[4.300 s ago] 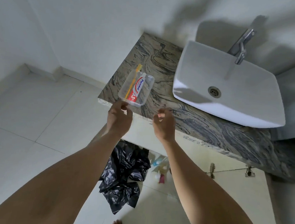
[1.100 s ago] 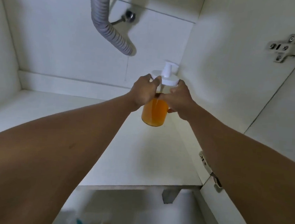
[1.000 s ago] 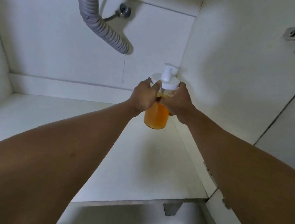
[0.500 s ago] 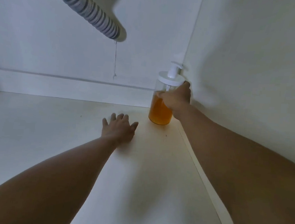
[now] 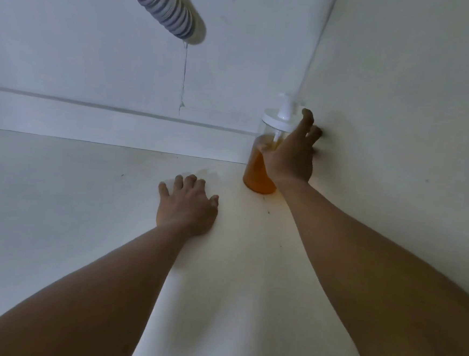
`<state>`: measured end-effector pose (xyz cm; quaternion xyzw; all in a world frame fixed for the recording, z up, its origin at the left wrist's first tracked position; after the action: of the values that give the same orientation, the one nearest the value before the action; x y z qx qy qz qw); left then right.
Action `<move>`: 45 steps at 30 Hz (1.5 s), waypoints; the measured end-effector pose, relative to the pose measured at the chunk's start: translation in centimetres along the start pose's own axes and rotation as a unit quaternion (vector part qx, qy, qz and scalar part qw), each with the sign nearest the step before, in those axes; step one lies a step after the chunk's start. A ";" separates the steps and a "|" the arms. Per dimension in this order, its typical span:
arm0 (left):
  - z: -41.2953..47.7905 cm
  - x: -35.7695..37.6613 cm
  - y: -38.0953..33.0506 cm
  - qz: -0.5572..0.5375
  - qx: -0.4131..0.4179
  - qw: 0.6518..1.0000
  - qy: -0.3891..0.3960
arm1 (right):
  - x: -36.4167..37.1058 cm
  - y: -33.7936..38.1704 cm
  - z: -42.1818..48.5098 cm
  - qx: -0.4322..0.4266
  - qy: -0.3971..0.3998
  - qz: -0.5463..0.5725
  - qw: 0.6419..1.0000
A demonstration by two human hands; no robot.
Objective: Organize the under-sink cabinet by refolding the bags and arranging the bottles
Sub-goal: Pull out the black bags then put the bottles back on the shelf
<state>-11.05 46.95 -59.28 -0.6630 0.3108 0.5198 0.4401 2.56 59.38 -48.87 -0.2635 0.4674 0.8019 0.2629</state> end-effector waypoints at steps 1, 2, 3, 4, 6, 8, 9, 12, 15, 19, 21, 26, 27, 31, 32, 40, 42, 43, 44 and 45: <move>0.0 0.0 0.0 -0.001 -0.001 1.000 0.001 | 0.1 0.0 -0.1 -0.021 -0.007 -0.041 0.999; 0.0 0.0 0.0 0.000 -0.001 1.000 0.001 | 0.2 0.0 -0.1 -0.035 -0.003 -0.065 0.997; 0.0 0.0 0.0 0.002 0.000 1.000 0.000 | 0.3 -0.2 0.1 -0.042 0.009 -0.074 0.996; 0.1 0.1 0.0 0.005 0.000 1.000 -0.002 | 0.5 -0.3 0.3 -0.048 0.019 -0.079 0.996; 0.2 0.1 0.1 0.004 0.001 1.000 -0.003 | 0.8 -0.4 0.6 -0.051 0.028 -0.093 0.994; 0.2 0.2 0.2 -0.001 0.000 1.000 -0.003 | 0.9 -0.3 1.1 -0.043 0.022 -0.132 0.990; 0.3 0.3 0.2 -0.002 0.000 1.000 -0.004 | 0.8 -0.3 1.5 -0.041 0.014 -0.160 0.986; 0.3 0.3 0.1 -0.001 0.000 1.000 -0.005 | 0.4 -0.4 2.6 -0.057 -0.006 -0.234 0.971; 0.3 0.3 0.1 0.002 -0.001 1.000 -0.004 | 1.1 -0.3 3.5 -0.078 -0.013 -0.264 0.961; 0.4 0.4 0.1 0.003 0.001 1.000 -0.008 | 1.9 -0.4 4.1 -0.079 -0.008 -0.214 0.974; 0.5 0.5 0.1 0.002 -0.001 1.000 -0.004 | 2.1 -0.7 4.0 -0.089 -0.011 -0.188 0.978; 0.4 0.3 0.0 -0.010 -0.003 1.000 0.001 | 2.3 -0.8 3.5 -0.086 -0.005 -0.158 0.984; 0.4 0.3 -0.1 -0.013 -0.003 1.000 0.001 | 2.1 -0.6 3.2 -0.083 0.006 -0.157 0.984; 0.3 -0.1 -0.2 -0.009 -0.009 1.000 0.007 | 1.3 -0.2 -0.7 -0.088 0.064 -0.099 0.989; 0.1 -0.3 -0.3 -0.008 -0.010 1.000 0.009 | 1.1 -0.3 -2.3 -0.096 0.078 -0.093 0.988; -7.4 -0.4 1.1 -0.022 0.021 0.999 0.022 | -3.2 -1.5 -17.3 -0.028 0.338 -0.199 0.919; -10.2 -0.3 1.4 -0.010 0.024 0.999 0.031 | -4.5 -1.3 -20.8 -0.022 0.344 -0.206 0.916; -11.7 -0.2 1.6 -0.001 0.031 0.999 0.033 | -5.2 -1.2 -22.3 -0.017 0.342 -0.209 0.916; -13.1 -0.3 1.6 0.004 0.040 0.998 0.037 | -6.0 -1.0 -23.6 -0.012 0.343 -0.214 0.914; -14.5 -0.3 1.7 0.007 0.049 0.998 0.042 | -6.7 -0.8 -24.7 -0.008 0.347 -0.219 0.912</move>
<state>-6.55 33.08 -58.36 -0.6594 0.3590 0.4787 0.4551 12.30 36.61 -55.30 -0.6233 0.4534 0.5857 0.2508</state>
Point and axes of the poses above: each hand's wrist, its own z-axis towards the middle knuckle, its own x-axis out of the palm, y = z × x, the point moved 2 cm from there along z, towards the middle knuckle, and after that the axes turned 13 degrees about y, right-handed, at the moved point
